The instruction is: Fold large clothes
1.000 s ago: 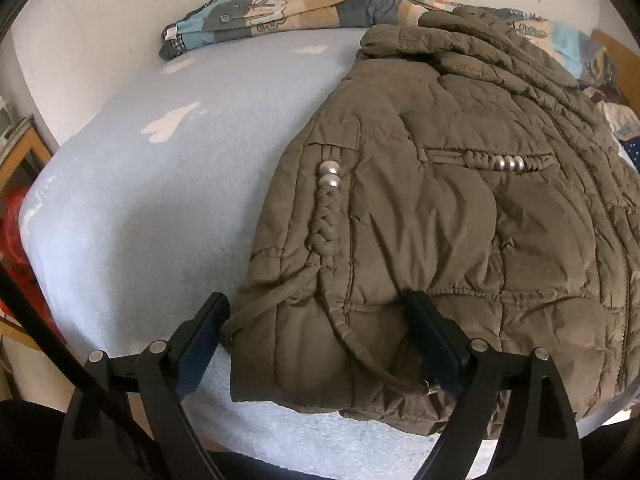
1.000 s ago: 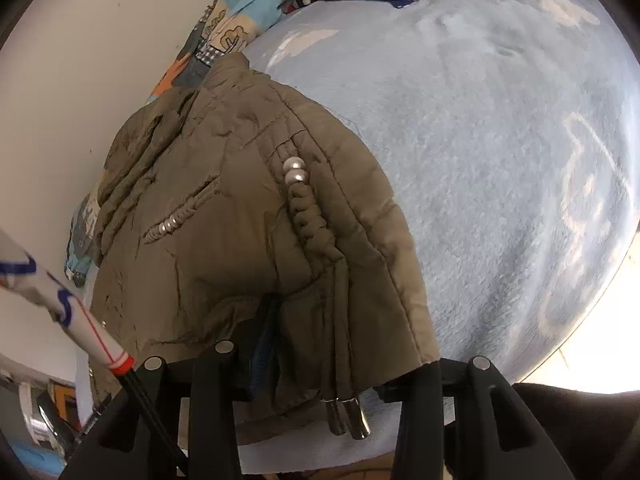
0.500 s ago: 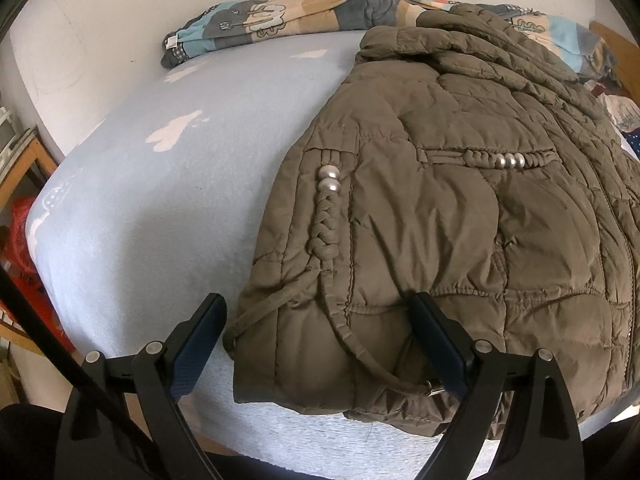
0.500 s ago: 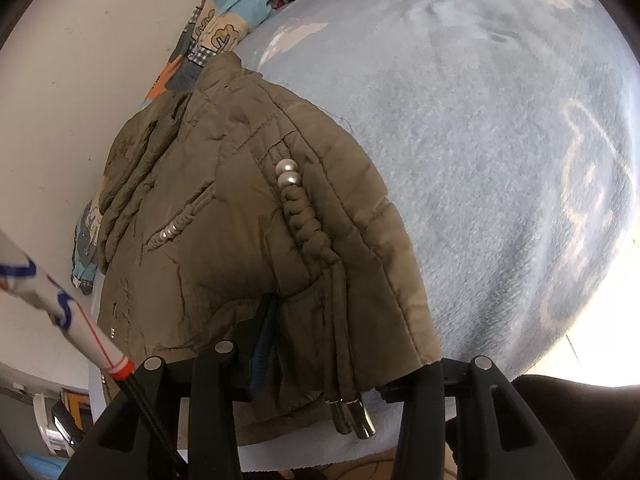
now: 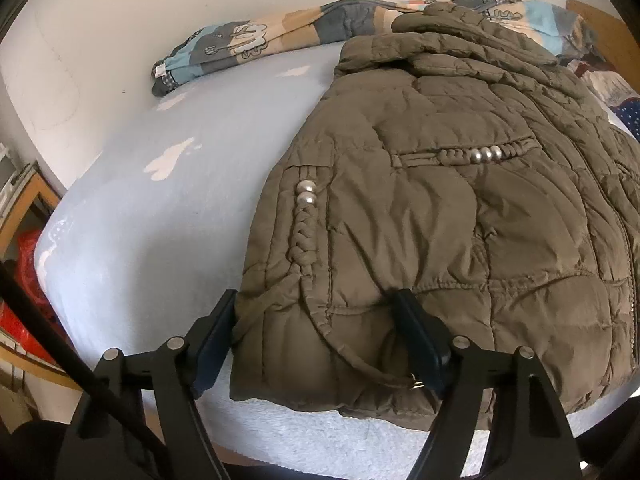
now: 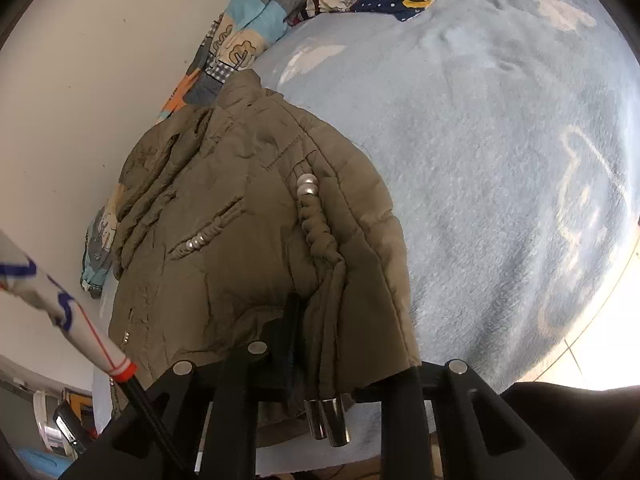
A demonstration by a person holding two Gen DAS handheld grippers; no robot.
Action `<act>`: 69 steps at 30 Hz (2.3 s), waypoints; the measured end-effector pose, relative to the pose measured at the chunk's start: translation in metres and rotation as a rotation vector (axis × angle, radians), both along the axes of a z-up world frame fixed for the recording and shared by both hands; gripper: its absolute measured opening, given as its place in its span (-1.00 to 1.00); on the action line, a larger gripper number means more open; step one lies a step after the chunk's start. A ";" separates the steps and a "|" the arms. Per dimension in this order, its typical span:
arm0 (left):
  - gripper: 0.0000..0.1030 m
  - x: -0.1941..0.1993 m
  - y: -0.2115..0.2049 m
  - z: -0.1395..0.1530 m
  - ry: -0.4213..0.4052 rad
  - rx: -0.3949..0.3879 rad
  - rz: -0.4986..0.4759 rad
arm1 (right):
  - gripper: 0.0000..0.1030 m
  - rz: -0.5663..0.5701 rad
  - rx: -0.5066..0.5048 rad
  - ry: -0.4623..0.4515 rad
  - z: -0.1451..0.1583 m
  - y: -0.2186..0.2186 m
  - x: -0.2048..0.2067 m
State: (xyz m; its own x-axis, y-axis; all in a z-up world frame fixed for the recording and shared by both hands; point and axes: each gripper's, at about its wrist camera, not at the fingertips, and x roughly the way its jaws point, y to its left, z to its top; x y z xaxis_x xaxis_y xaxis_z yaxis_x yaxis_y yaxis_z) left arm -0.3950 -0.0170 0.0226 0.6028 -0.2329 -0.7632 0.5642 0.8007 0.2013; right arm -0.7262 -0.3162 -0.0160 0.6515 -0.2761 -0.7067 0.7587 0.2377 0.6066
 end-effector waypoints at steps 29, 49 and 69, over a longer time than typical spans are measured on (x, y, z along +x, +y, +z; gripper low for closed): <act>-0.34 0.019 0.027 0.016 0.098 -0.147 0.037 | -0.68 0.001 -0.062 -0.061 0.019 0.006 -0.005; -0.08 0.033 0.039 0.012 0.194 -0.190 0.093 | -0.57 0.002 0.004 -0.063 0.010 -0.003 -0.008; -0.39 0.031 0.054 0.007 0.349 -0.320 0.066 | -0.69 -0.024 -0.042 -0.040 0.020 0.002 -0.012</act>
State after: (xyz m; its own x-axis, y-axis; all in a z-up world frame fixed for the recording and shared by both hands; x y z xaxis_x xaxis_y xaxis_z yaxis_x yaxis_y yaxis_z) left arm -0.3641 0.0373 0.0296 0.3443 -0.4588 -0.8191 0.5003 0.8279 -0.2535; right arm -0.7377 -0.3138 0.0041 0.6716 -0.3209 -0.6678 0.7400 0.2457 0.6261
